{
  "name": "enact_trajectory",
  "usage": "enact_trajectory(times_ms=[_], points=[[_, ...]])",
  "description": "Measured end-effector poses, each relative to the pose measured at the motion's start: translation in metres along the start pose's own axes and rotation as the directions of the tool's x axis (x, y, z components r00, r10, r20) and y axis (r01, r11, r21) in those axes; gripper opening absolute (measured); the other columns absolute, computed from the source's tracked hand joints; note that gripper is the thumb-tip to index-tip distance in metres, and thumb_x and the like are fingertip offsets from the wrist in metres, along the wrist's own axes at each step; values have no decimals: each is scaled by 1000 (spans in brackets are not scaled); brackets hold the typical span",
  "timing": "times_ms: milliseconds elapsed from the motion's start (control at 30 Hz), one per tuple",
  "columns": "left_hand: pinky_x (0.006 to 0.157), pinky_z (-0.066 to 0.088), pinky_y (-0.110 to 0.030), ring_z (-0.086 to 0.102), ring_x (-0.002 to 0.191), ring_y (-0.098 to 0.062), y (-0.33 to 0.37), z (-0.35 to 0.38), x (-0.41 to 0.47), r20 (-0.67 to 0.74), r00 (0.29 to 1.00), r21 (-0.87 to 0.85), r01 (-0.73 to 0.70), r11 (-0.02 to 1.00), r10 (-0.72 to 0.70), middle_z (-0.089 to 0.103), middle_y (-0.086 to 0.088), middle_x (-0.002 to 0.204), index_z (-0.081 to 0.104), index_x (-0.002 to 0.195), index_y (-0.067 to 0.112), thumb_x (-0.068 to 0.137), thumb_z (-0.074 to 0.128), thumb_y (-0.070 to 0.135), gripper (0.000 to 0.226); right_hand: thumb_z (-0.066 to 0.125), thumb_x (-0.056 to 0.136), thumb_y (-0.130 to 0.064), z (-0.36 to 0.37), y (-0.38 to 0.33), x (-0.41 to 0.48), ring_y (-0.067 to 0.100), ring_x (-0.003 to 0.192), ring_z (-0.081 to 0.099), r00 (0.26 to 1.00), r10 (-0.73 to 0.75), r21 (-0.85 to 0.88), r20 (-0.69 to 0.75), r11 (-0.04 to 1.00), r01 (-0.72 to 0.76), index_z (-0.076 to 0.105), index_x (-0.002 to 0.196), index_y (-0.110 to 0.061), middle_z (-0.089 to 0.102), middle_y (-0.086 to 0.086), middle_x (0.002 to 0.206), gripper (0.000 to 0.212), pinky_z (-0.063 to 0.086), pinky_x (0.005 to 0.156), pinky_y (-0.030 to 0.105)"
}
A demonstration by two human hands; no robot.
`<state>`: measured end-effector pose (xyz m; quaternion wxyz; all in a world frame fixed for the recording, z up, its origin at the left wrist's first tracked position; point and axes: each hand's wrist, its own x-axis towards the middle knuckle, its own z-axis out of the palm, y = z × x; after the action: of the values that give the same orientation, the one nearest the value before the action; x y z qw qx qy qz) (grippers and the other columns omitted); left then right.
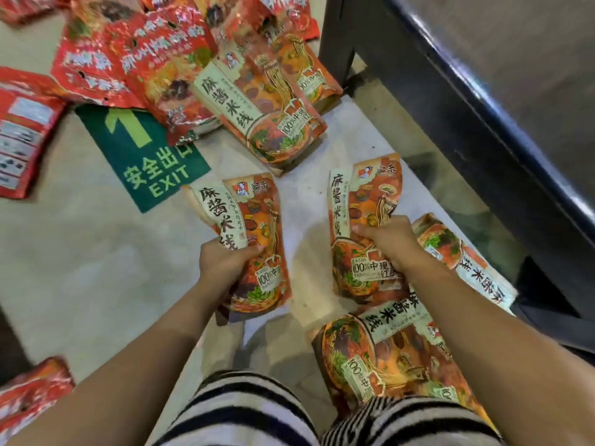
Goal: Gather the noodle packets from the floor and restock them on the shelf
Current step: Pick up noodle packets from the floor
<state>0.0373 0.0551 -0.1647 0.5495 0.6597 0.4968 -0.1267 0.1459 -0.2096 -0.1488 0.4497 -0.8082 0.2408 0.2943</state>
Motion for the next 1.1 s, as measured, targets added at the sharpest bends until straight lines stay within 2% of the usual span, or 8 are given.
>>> enact_trajectory(times_ms=[133,333,533,667,767,833,900,1100], points=[[83,59,-44,71,85,-27,57,-97,-68,-21,997,73,72,995,-71,73,-11,98,69,98,9,63,92,13,42,87,70,-12,-32,-56,-86,30,81,72,996,86,30,-32,996,-85,69,87,-9,73,15,93,24,59,81,49],[41,44,-23,55,50,-19,157,-228,-213,-64,986,-28,155,988,-156,66,-14,72,67,89,1,65,91,16,38,84,73,-9,-92,-174,-245,18,64,63,997,78,44,3,996,-78,71,99,-1,71,16,95,30,48,56,24],[28,39,-21,43,24,-13,242,-318,-376,-11,976,-151,214,965,-218,50,-1,35,46,64,8,77,80,10,37,85,74,-16,-145,-285,-394,12,54,58,991,14,-17,130,1000,-12,61,71,-14,63,4,70,25,42,37,14],[40,50,-27,51,32,-15,262,-344,-455,28,981,-186,195,963,-194,54,1,38,44,77,8,76,81,15,37,93,63,-24,-162,-316,-459,29,76,72,978,38,0,204,999,-39,69,83,-13,74,12,87,33,61,72,42],[77,59,-38,69,65,-22,256,-356,-488,74,984,-226,176,958,-163,72,-9,71,56,88,2,66,85,23,42,99,42,-47,-169,-305,-466,32,92,72,942,59,-12,329,998,-59,66,115,-5,72,14,104,90,56,86,54],[78,60,-37,72,78,-25,250,-364,-505,84,982,-294,189,937,-172,74,-11,85,60,101,0,73,83,23,43,96,30,-60,-169,-288,-451,30,104,68,914,67,-18,401,998,-65,64,125,-9,67,11,119,113,49,98,54],[62,61,-30,73,85,-29,243,-373,-517,81,981,-380,194,904,-176,74,-14,92,61,106,1,79,80,25,41,93,33,-67,-170,-291,-455,30,115,62,880,89,-50,467,996,-74,78,104,-22,66,6,125,85,44,105,53],[87,57,-48,69,99,-38,217,-422,-526,21,982,-598,161,785,-186,73,-20,106,67,106,7,63,82,33,52,93,27,-62,-143,-343,-516,30,112,64,850,74,-31,522,997,-68,81,76,-27,75,6,107,61,42,107,52]])
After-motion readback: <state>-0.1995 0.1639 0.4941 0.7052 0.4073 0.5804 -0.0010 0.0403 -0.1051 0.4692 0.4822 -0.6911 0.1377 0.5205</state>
